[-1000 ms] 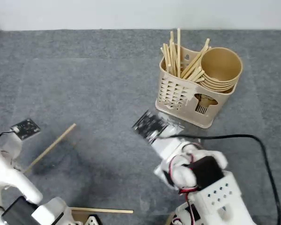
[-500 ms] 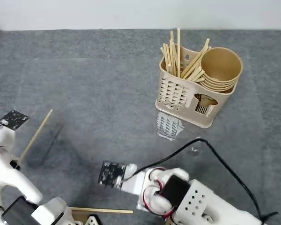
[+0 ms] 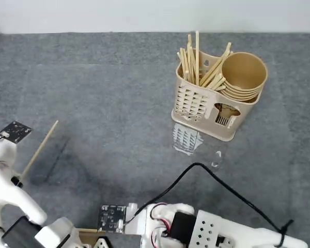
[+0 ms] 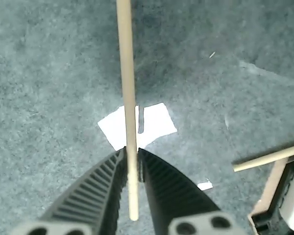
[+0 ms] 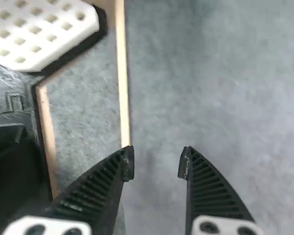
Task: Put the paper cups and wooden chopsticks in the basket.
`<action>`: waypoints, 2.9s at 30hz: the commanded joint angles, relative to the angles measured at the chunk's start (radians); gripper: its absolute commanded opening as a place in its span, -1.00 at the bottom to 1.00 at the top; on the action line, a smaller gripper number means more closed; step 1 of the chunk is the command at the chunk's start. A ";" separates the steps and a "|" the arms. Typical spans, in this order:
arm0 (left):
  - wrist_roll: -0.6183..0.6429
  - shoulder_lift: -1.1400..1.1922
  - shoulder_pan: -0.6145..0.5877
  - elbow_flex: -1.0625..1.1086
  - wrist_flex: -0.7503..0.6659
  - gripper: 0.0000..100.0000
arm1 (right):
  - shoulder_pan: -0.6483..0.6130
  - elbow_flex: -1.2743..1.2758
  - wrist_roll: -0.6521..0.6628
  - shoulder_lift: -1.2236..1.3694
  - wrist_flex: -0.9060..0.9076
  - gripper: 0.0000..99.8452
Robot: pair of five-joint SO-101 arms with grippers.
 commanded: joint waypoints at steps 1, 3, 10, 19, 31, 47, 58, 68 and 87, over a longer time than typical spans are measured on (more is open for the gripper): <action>0.011 -0.012 0.008 -0.048 -0.009 -0.97 | -0.038 0.009 -0.014 -0.004 -0.047 -0.68; 0.011 -0.012 0.008 -0.048 -0.009 -0.97 | -0.047 0.021 -0.014 -0.004 -0.054 -0.68; 0.012 -0.009 0.040 -0.042 -0.005 -0.97 | -0.137 0.026 -0.017 0.002 -0.081 -0.80; 0.012 -0.012 0.049 -0.047 -0.003 -0.97 | -0.122 -0.029 -0.054 0.326 -0.183 -0.72; 0.012 -0.012 0.048 -0.047 -0.003 -0.97 | -0.045 -0.170 -0.052 0.581 -0.186 -0.81; 0.012 -0.014 0.054 -0.048 -0.002 -0.97 | 0.217 -0.290 -0.040 0.549 0.005 -0.98; 0.014 -0.014 0.097 -0.165 0.152 -0.97 | 0.542 -0.428 0.038 0.120 0.194 -0.98; 0.014 -0.014 0.094 -0.163 0.153 -0.97 | 0.865 -0.491 -0.038 -0.002 -0.107 -0.98; 0.014 -0.012 0.094 -0.125 0.146 -0.97 | 1.188 -0.486 -0.127 0.532 -1.116 -0.98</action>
